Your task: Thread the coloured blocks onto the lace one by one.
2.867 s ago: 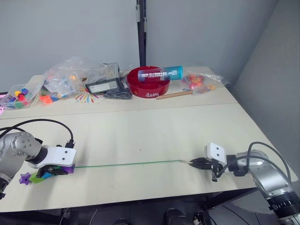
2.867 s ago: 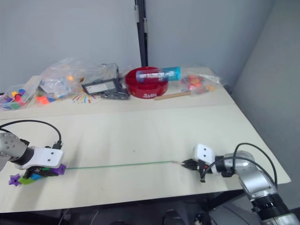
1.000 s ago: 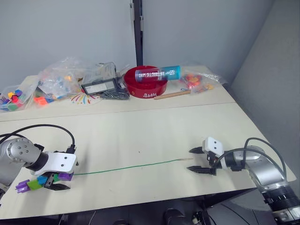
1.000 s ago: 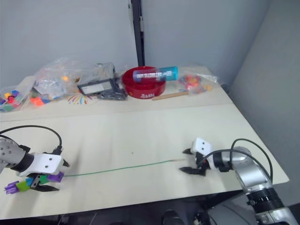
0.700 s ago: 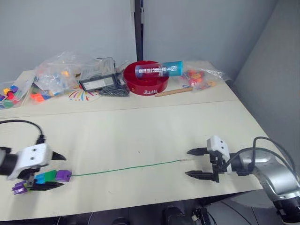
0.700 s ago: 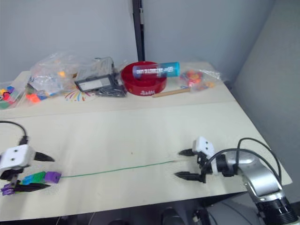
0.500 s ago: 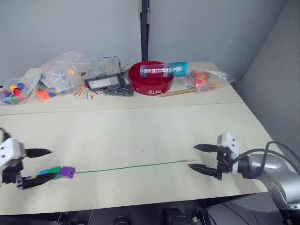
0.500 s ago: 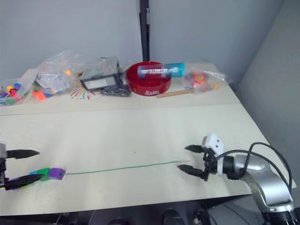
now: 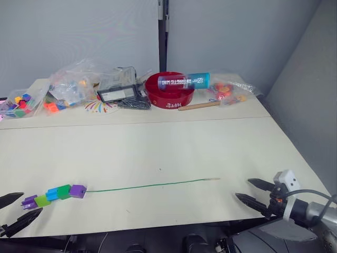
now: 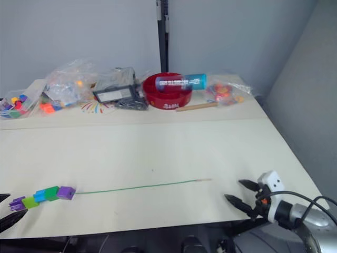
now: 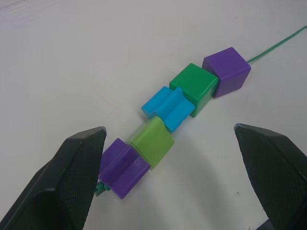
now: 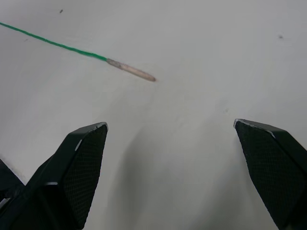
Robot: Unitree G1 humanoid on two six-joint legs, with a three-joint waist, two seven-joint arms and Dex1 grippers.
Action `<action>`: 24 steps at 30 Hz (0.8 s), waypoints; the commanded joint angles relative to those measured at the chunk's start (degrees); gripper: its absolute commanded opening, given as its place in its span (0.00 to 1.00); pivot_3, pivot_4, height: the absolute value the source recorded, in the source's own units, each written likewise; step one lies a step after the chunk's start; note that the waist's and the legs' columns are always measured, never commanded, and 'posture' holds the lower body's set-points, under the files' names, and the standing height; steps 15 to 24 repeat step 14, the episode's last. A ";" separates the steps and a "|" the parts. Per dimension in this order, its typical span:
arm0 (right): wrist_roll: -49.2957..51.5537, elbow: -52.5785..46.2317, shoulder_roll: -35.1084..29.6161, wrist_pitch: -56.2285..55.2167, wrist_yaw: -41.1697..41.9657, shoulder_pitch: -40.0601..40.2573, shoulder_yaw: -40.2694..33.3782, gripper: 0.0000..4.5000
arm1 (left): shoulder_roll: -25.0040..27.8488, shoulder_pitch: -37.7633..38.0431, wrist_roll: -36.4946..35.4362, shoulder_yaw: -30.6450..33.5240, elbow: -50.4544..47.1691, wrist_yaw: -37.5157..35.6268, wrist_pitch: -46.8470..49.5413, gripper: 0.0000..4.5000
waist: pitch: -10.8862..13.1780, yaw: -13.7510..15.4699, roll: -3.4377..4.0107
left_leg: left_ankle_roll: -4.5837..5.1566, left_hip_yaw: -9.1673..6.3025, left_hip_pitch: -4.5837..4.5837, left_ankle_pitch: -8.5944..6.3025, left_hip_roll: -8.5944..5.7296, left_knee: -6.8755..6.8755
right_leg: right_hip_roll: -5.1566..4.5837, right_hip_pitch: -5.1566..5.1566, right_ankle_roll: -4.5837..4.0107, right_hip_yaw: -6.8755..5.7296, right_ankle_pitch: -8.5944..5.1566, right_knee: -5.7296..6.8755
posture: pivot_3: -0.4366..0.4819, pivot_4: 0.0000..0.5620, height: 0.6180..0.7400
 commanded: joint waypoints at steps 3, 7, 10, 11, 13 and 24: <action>-0.40 2.01 -0.64 -3.38 0.41 -0.47 -2.07 0.99 | 0.07 0.89 -0.68 -0.36 -0.45 1.27 -1.27 1.00 | 0.00 -0.19 0.00 | -0.01 0.04 -0.04 0.01 0.00 0.00 | 0.01 0.00 -0.03 0.04 0.03 0.02 | 0.48 0.27 1.00; -0.48 3.15 -0.43 -3.95 0.46 -0.90 -1.61 0.99 | -0.13 1.91 -1.37 -0.26 -1.25 1.74 -0.45 1.00 | 0.00 -0.14 0.00 | -0.01 0.04 -0.07 0.01 0.02 0.00 | 0.03 -0.02 -0.20 0.06 0.14 0.03 | 0.48 0.27 1.00; -0.56 3.33 -0.31 -4.07 0.43 -1.13 -1.12 0.99 | -0.38 2.69 -1.60 -0.10 -1.86 2.15 -0.34 1.00 | 0.00 -0.06 0.00 | -0.01 0.05 -0.04 0.01 0.01 0.00 | 0.02 -0.02 -0.20 0.06 0.14 0.01 | 0.48 0.27 1.00; -0.55 3.36 -0.28 -4.06 0.43 -1.24 -0.96 0.99 | -0.46 2.88 -1.64 -0.07 -2.05 2.31 -0.38 1.00 | 0.00 -0.06 0.00 | -0.01 0.05 -0.05 0.01 0.01 0.00 | 0.02 -0.02 -0.20 0.06 0.14 0.01 | 0.48 0.27 1.00; -0.54 3.47 -0.26 -4.04 0.43 -1.44 -0.81 0.99 | -0.52 3.08 -1.70 -0.12 -2.29 2.62 -0.41 1.00 | 0.00 -0.06 0.00 | -0.01 0.05 -0.05 0.01 0.01 0.00 | 0.02 -0.01 -0.19 0.06 0.14 0.01 | 0.48 0.27 1.00; -0.53 3.50 -0.28 -4.00 0.47 -1.53 -0.76 0.99 | -0.50 3.20 -1.59 -0.18 -2.38 2.79 -0.58 1.00 | 0.00 -0.06 0.00 | -0.01 0.05 -0.05 0.01 0.01 0.00 | 0.02 -0.01 -0.19 0.06 0.14 0.01 | 0.48 0.27 1.00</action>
